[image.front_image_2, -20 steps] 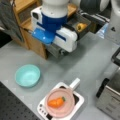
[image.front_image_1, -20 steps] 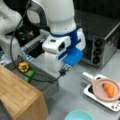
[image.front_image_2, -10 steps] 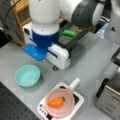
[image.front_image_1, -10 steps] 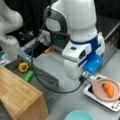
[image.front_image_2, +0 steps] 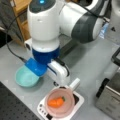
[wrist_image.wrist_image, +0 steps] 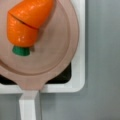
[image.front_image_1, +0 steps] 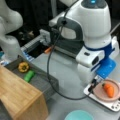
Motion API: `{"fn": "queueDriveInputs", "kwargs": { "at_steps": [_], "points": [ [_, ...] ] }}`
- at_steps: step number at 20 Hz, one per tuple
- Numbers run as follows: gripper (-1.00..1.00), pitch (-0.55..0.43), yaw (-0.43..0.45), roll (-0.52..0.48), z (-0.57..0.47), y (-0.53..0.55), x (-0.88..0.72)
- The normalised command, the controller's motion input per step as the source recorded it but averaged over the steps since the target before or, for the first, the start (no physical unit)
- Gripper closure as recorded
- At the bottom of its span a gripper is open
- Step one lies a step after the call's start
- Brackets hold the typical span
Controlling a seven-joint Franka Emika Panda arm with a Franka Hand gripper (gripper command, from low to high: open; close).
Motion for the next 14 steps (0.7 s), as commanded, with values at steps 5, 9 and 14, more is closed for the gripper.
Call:
{"fn": "queueDriveInputs", "kwargs": {
  "at_steps": [5,9,14],
  "points": [
    [-1.00,0.159,-0.183,0.006,-0.07,0.03,0.50],
    [-1.00,0.236,-0.221,-0.067,-0.01,0.04,0.49],
    [-1.00,0.256,-0.221,-0.139,0.02,0.13,0.52]
  ]
}}
